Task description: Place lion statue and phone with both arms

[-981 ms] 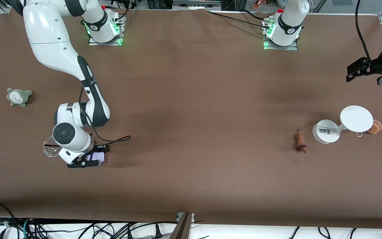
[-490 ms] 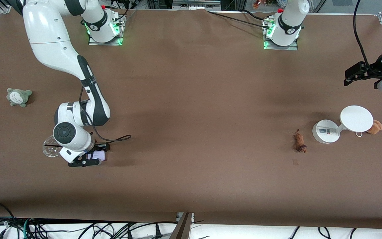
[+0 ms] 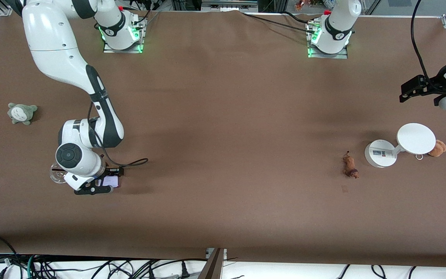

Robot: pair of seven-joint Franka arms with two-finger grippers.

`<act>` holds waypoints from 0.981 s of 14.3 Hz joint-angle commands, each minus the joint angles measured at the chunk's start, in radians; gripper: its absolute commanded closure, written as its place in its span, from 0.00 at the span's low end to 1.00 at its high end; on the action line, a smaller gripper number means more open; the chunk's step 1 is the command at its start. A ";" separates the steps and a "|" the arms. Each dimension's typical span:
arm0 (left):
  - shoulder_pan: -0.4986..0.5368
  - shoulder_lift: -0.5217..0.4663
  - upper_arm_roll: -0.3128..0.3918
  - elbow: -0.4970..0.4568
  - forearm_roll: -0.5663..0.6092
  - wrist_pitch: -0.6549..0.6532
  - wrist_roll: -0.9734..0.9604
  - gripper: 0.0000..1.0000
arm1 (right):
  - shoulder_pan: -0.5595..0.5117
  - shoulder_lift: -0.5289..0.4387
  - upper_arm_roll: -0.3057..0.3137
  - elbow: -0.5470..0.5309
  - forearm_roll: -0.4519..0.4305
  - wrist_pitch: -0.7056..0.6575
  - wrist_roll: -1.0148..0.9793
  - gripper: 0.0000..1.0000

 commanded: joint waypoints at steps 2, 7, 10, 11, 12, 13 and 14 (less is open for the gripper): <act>0.003 0.025 -0.010 0.038 -0.025 -0.023 -0.040 0.00 | -0.010 -0.061 0.017 0.001 0.013 -0.007 -0.030 0.00; -0.003 0.057 -0.011 0.081 -0.008 -0.023 -0.035 0.00 | 0.000 -0.236 0.021 0.014 0.008 -0.097 -0.037 0.00; -0.003 0.070 -0.010 0.086 -0.008 -0.023 -0.038 0.00 | -0.002 -0.354 0.017 0.022 0.011 -0.272 -0.042 0.00; -0.003 0.070 -0.011 0.086 -0.008 -0.023 -0.037 0.00 | -0.003 -0.397 0.014 0.031 0.011 -0.339 -0.056 0.00; -0.003 0.070 -0.011 0.087 -0.008 -0.021 -0.038 0.00 | -0.003 -0.428 0.009 0.049 0.013 -0.416 -0.079 0.00; -0.005 0.070 -0.011 0.087 -0.006 -0.021 -0.038 0.00 | -0.005 -0.462 0.011 0.057 0.013 -0.482 -0.090 0.00; -0.005 0.070 -0.011 0.087 -0.008 -0.021 -0.040 0.00 | -0.011 -0.489 0.017 0.061 0.013 -0.542 -0.084 0.00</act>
